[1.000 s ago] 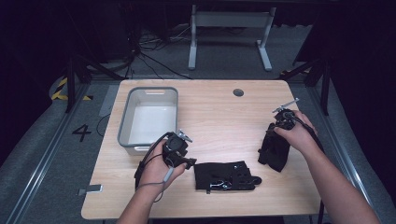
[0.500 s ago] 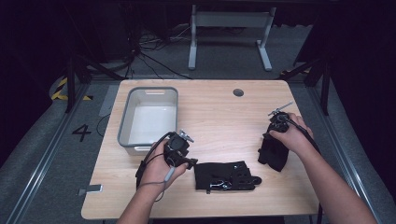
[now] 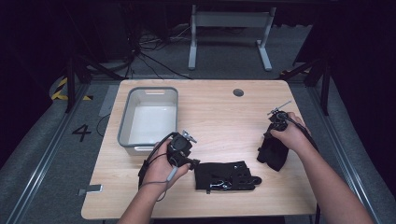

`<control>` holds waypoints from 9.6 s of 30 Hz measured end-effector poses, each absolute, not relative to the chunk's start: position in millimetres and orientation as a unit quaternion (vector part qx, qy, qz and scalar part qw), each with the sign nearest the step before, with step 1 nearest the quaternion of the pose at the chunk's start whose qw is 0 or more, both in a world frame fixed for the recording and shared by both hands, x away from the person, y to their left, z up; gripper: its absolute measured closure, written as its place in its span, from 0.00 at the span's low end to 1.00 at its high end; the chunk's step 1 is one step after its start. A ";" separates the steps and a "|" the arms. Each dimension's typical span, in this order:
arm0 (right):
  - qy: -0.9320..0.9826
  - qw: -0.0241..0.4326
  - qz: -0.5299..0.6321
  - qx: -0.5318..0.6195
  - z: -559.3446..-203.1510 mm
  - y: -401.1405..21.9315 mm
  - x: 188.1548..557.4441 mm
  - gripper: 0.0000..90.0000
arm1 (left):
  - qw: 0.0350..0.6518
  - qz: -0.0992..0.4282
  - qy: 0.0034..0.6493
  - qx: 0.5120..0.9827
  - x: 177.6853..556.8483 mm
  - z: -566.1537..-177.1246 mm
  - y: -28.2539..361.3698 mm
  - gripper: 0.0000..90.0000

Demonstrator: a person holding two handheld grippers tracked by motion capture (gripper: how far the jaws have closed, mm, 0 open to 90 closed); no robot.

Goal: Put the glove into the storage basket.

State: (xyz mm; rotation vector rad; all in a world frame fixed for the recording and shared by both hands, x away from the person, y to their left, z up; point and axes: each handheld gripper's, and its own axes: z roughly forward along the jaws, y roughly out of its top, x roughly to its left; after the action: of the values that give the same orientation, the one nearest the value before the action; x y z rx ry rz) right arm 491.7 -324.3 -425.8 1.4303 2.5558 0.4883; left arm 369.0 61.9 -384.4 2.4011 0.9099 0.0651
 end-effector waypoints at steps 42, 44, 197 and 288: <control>0.832 0.074 0.384 0.394 -338.0 -289.9 426.8 0.96 | 0.288 0.009 0.308 0.907 370.0 -385.4 31.8 0.54; 0.834 0.072 0.389 0.385 -336.2 -282.4 425.9 0.96 | 0.287 0.009 0.308 0.907 369.8 -385.6 31.9 0.54; 0.918 0.070 0.241 0.307 -431.2 -291.1 353.5 0.94 | 0.168 -0.035 0.305 0.937 378.2 -422.2 21.5 0.62; 0.909 0.120 0.242 0.317 -408.2 -289.5 317.8 0.84 | 0.179 -0.069 0.257 0.947 359.6 -388.7 21.3 0.68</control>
State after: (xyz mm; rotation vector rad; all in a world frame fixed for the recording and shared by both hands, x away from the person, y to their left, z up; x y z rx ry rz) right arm 317.8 -289.5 -408.2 0.9259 2.6572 0.7057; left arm 359.6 21.3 -388.7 2.6787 0.7276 -0.1946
